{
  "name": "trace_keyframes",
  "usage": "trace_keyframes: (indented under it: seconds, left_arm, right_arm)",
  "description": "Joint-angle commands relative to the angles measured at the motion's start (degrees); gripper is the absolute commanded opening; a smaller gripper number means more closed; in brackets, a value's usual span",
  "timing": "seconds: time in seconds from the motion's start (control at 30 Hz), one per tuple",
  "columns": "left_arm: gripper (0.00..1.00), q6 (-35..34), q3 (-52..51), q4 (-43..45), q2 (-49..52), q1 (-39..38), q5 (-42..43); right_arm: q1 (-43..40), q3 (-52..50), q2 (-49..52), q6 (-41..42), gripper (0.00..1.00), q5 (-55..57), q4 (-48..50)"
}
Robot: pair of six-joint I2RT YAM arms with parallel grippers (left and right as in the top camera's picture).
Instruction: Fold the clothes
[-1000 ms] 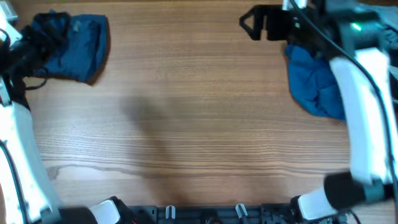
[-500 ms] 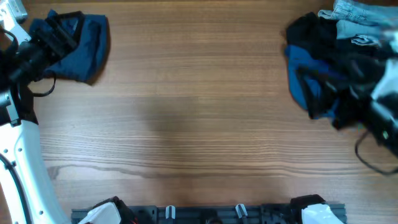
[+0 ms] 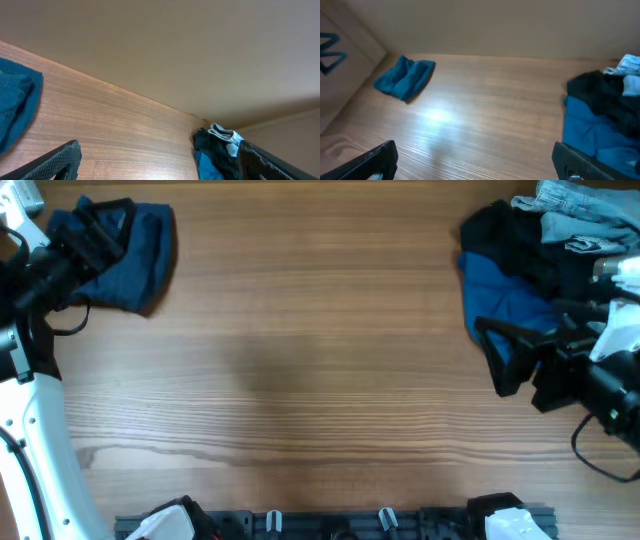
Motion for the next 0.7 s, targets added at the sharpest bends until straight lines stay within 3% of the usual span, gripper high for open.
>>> trace_keyframes:
  seconds: [0.0, 0.1, 0.33, 0.47, 0.67]
  left_arm:
    - [1.00, 1.53, -0.17, 0.15, -0.04, -0.22, 0.70]
    - [1.00, 1.53, -0.17, 0.17, -0.04, -0.22, 0.70]
    - [1.00, 1.53, -0.17, 0.15, -0.04, -0.22, 0.70]
    - [1.00, 1.53, -0.17, 0.17, -0.04, -0.22, 0.70]
    - [1.00, 1.53, -0.17, 0.17, -0.04, -0.22, 0.70]
  right_arm:
    - [0.33, -6.62, -2.25, -1.18, 1.00, 5.35, 7.26]
    - [0.22, -22.21, -10.78, -3.61, 1.00, 6.49, 25.18]
    - [-5.38, -71.95, -34.75, -3.96, 1.00, 3.96, 69.77]
    - [-6.12, -93.20, -45.16, 0.24, 1.00, 3.87, 81.37]
    - [-7.85, -106.09, -54.14, 2.08, 1.00, 3.87, 82.68]
